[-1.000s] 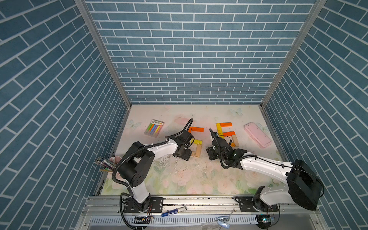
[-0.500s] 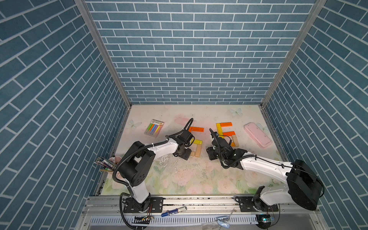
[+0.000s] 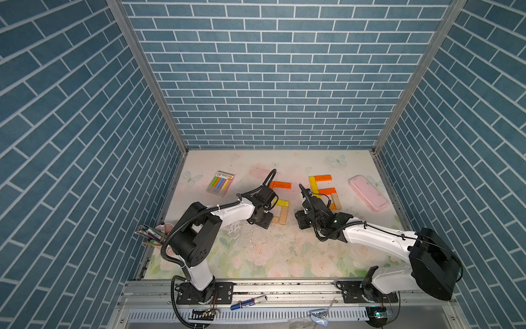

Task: Assemble the number 6 with building blocks
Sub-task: Assemble the building block at the center of the board.

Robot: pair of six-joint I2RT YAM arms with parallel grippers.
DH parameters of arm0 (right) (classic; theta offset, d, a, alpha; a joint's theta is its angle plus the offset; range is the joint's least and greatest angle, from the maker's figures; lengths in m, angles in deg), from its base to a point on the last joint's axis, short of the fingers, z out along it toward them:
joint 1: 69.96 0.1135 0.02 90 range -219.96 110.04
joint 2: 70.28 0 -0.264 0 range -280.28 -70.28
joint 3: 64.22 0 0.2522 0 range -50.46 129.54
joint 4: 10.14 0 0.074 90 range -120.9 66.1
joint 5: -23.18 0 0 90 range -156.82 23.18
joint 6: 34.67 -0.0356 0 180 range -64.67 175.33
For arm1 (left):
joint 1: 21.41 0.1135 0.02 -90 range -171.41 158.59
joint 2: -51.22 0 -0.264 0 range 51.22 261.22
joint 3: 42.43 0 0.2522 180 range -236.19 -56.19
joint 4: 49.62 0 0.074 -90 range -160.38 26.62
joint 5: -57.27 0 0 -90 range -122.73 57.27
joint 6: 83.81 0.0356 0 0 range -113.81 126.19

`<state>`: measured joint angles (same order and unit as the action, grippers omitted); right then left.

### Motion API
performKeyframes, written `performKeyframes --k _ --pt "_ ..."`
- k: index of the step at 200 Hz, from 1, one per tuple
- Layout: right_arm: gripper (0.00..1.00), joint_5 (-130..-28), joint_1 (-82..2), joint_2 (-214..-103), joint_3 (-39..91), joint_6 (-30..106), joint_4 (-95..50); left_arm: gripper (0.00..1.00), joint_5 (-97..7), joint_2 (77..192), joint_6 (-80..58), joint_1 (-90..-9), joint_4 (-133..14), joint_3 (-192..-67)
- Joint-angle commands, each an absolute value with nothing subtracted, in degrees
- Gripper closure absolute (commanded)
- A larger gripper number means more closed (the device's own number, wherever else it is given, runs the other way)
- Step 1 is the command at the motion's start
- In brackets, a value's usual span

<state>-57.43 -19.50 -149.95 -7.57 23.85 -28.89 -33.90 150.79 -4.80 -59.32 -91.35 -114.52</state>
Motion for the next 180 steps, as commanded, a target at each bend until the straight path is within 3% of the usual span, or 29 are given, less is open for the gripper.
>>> performKeyframes --k 1,180 --pt "0.60 -58.34 -19.71 -152.02 -6.94 21.06 -28.34 0.43 -33.82 151.94 -5.07 -59.64 -91.68 -116.13" --pt "0.63 -62.02 -19.85 -165.86 -2.13 14.16 -25.53 0.44 -35.50 152.04 -6.23 -59.64 -91.32 -115.94"
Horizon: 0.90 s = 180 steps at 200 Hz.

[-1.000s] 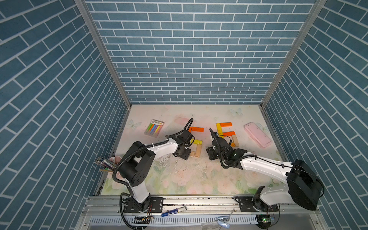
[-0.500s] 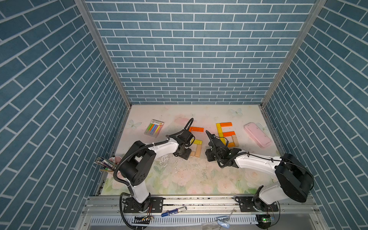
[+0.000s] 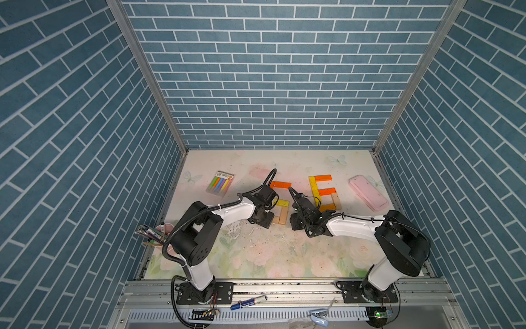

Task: Assemble the number 6 with building blocks
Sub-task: Assemble the building block at the center of the board.

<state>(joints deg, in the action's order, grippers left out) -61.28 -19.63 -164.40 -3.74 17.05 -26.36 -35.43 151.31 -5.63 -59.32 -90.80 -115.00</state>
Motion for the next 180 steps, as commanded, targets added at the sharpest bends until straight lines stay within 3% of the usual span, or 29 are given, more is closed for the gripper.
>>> performKeyframes --k 1,57,110,180 --pt "0.63 -62.05 -19.86 -165.93 -2.08 14.13 -25.55 0.44 -35.47 151.99 -6.22 -59.64 -91.32 -115.95" --pt "0.63 -59.59 -20.09 -165.08 0.14 14.84 -28.43 0.42 -33.46 147.75 -7.78 -59.64 -93.67 -116.87" --pt "0.63 -58.56 -23.49 -164.60 2.04 15.56 -31.27 0.34 -30.63 139.89 -10.63 -58.86 -96.60 -118.15" --pt "0.63 -58.30 -25.59 -169.78 7.00 17.66 -34.87 0.31 -27.19 136.17 -14.45 -55.04 -95.23 -114.27"
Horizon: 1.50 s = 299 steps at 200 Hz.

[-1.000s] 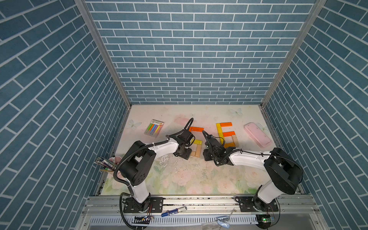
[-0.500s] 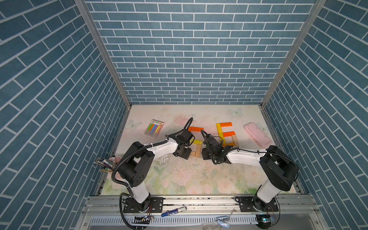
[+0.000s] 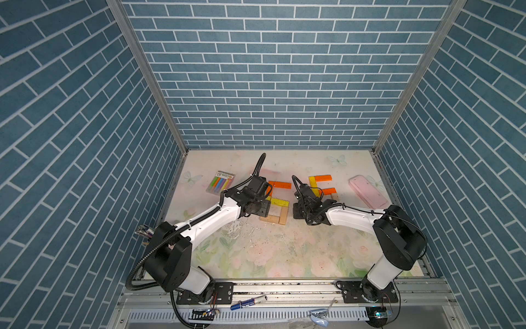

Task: Assemble the number 6 with building blocks
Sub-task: Assemble the building block at the center of the board.

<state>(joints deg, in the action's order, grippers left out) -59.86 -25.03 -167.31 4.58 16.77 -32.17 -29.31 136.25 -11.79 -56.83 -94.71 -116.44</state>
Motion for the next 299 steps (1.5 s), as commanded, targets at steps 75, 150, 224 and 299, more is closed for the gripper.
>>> performKeyframes --k 75,150,224,299 --pt "0.63 -59.26 -26.57 -171.98 9.37 19.67 -35.90 0.37 -33.74 139.71 -14.13 -56.15 -93.26 -110.86" --pt "0.63 -59.92 -27.95 -169.97 7.44 19.91 -34.27 0.39 -34.54 144.35 -23.75 -63.10 -88.76 -108.91" --pt "0.63 -60.65 -28.35 -168.59 6.07 19.78 -33.45 0.44 -33.08 149.92 -24.22 -63.43 -89.82 -112.81" --pt "0.63 -60.98 -28.56 -167.92 5.29 19.82 -32.95 0.48 -32.68 153.25 -23.73 -63.49 -89.97 -115.03"
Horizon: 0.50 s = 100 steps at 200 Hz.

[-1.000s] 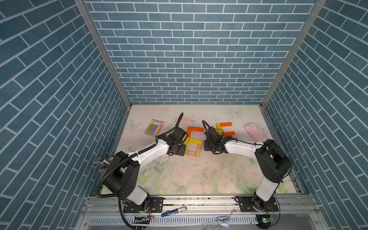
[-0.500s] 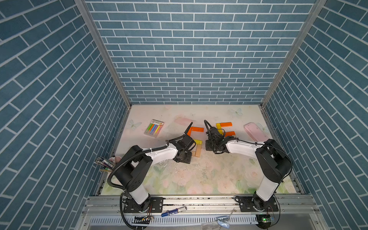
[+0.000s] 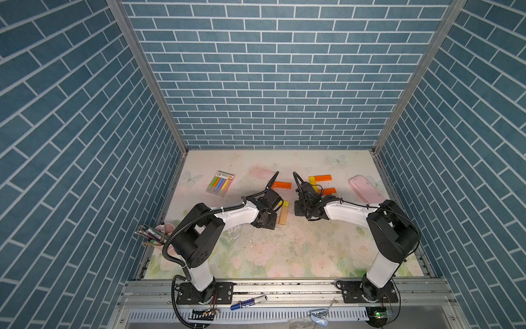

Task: Assemble the number 6 with building blocks
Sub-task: Assemble the building block at the center of the board.

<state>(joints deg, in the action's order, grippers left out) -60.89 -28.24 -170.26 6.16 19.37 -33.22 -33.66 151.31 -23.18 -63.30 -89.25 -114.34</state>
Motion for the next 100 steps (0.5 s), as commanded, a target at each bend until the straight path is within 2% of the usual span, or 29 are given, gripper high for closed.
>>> performKeyframes --k 1,100 --pt "0.63 -61.00 -28.56 -167.92 5.28 19.83 -32.95 0.48 -32.71 153.25 -23.67 -63.45 -89.95 -115.06" --pt "0.63 -61.67 -28.65 -168.09 4.87 19.77 -32.68 0.51 -32.63 154.12 -22.16 -62.89 -90.34 -116.31"
